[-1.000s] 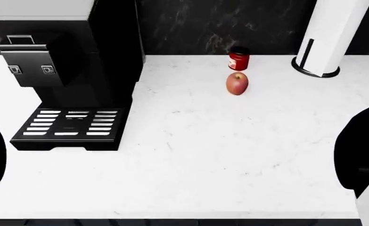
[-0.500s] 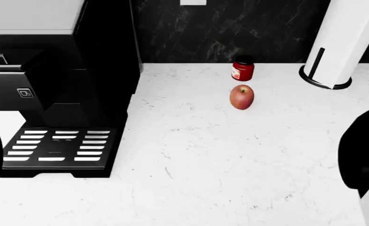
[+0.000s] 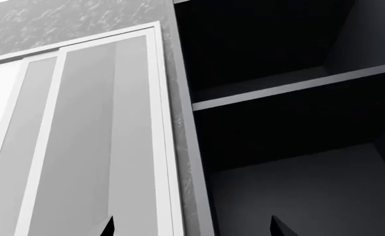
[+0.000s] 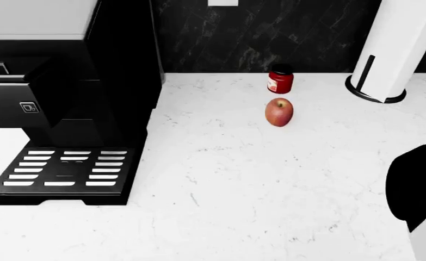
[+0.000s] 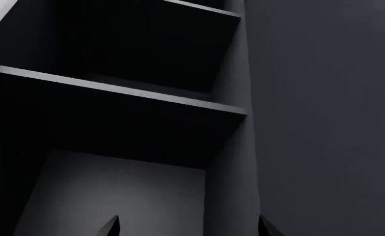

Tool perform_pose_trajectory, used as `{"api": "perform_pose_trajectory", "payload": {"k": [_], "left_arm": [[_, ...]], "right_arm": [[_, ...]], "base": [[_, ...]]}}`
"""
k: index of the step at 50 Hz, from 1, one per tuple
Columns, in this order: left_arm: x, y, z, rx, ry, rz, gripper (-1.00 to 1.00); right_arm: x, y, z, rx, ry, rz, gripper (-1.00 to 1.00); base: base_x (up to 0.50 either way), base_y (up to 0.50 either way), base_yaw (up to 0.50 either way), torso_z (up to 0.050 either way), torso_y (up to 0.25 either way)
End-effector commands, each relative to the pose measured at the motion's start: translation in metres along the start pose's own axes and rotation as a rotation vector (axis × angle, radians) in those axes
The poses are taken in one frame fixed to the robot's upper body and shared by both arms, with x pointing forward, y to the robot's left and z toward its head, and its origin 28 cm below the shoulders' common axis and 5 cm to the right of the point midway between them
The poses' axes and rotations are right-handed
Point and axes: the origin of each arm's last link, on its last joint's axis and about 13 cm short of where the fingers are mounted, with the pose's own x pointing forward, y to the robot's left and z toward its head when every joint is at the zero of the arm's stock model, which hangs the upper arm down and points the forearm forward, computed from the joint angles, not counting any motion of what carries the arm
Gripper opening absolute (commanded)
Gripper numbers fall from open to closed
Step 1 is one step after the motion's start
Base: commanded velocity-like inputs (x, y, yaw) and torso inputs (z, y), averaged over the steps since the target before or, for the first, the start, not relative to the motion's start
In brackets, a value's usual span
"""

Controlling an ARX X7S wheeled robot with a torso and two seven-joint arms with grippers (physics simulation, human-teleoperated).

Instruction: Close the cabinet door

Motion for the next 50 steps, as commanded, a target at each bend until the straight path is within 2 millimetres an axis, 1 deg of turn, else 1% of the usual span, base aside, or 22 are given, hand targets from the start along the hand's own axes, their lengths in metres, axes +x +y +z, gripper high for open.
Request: {"api": "perform_pose_trajectory", "payload": {"k": [1, 9, 12, 19, 30, 50], "left_arm": [[-0.002, -0.001, 0.001, 0.002, -0.001, -0.005, 1.0], [-0.001, 0.001, 0.002, 0.003, -0.002, -0.001, 1.0], [-0.001, 0.0, 0.001, 0.004, 0.0, -0.005, 1.0], [-0.001, -0.002, 0.0, 0.007, 0.0, -0.01, 1.0], [-0.001, -0.003, 0.001, 0.006, -0.001, -0.013, 1.0], [-0.001, -0.004, 0.003, 0.01, -0.004, -0.015, 1.0]], "right_arm": [[-0.022, -0.006, 0.001, 0.041, -0.024, -0.029, 1.0], [-0.033, -0.011, -0.003, 0.054, -0.024, -0.054, 1.0], [-0.036, -0.013, -0.003, 0.057, -0.028, -0.063, 1.0], [-0.05, -0.016, -0.001, 0.054, -0.029, -0.063, 1.0], [-0.065, -0.022, -0.001, 0.051, -0.024, -0.076, 1.0], [-0.081, -0.029, 0.009, 0.039, -0.024, -0.075, 1.0]], "base": [[0.0, 0.0, 0.0, 0.0, 0.0], [0.0, 0.0, 0.0, 0.0, 0.0], [0.0, 0.0, 0.0, 0.0, 0.0], [0.0, 0.0, 0.0, 0.0, 0.0], [0.0, 0.0, 0.0, 0.0, 0.0], [0.0, 0.0, 0.0, 0.0, 0.0]]}}
